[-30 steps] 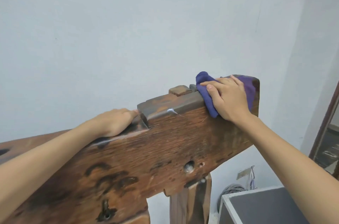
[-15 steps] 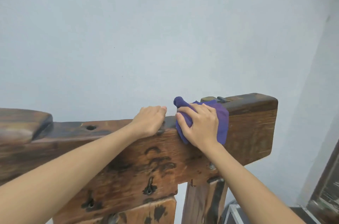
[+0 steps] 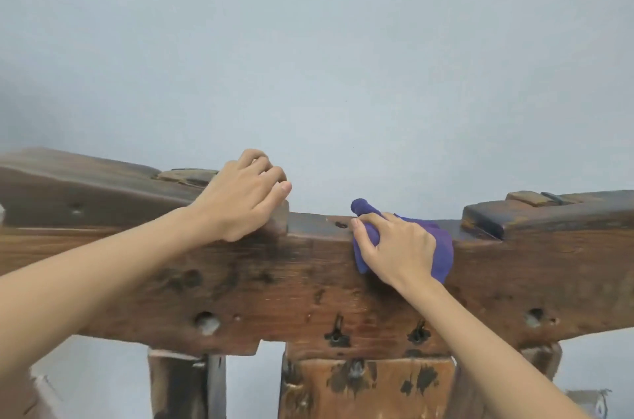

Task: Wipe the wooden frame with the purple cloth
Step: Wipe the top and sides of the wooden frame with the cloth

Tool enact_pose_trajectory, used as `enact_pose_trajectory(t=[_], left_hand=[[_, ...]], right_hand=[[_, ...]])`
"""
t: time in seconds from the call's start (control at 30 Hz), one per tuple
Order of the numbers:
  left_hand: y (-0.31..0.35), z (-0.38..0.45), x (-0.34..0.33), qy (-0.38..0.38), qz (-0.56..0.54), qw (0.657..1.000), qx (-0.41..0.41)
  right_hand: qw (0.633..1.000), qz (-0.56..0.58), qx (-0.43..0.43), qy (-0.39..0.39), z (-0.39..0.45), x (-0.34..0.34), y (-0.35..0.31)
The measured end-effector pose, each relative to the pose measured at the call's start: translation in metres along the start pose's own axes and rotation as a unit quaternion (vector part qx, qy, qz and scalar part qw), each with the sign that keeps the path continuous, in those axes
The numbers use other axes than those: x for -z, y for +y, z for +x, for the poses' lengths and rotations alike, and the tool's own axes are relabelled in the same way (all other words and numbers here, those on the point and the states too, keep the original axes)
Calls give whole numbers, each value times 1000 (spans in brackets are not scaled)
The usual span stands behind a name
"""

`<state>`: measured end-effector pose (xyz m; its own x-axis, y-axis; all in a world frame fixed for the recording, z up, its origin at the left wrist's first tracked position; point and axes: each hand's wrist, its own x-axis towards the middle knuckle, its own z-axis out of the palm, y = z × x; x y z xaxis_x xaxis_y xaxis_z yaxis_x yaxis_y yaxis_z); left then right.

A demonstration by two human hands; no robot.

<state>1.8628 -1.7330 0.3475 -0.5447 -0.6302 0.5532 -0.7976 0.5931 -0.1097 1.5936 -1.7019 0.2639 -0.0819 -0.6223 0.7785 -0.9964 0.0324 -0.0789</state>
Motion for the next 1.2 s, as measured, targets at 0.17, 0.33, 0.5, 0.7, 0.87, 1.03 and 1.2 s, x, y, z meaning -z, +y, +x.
enact_pose_trajectory(t=[0.17, 0.33, 0.5, 0.7, 0.87, 1.03, 1.2], left_hand=[[-115, -58, 18, -19, 64, 987, 147], [-207, -116, 44, 0, 127, 965, 230], [-216, -114, 39, 57, 134, 971, 192], [-256, -114, 49, 54, -107, 968, 221], [-274, -112, 35, 154, -144, 950, 231], [-287, -126, 29, 210, -381, 871, 226], [-278, -146, 31, 170, -389, 869, 254]], right_hand=[[995, 73, -58, -28, 8, -20, -91], [952, 217, -217, -12, 25, -26, -155], [950, 280, -134, -31, 42, -16, -233], [973, 223, 9, -58, 60, -18, -357], [977, 198, 56, 60, 58, -25, -447], [956, 232, 107, 142, 45, -40, -471], [935, 233, 208, 166, 37, -51, -459]])
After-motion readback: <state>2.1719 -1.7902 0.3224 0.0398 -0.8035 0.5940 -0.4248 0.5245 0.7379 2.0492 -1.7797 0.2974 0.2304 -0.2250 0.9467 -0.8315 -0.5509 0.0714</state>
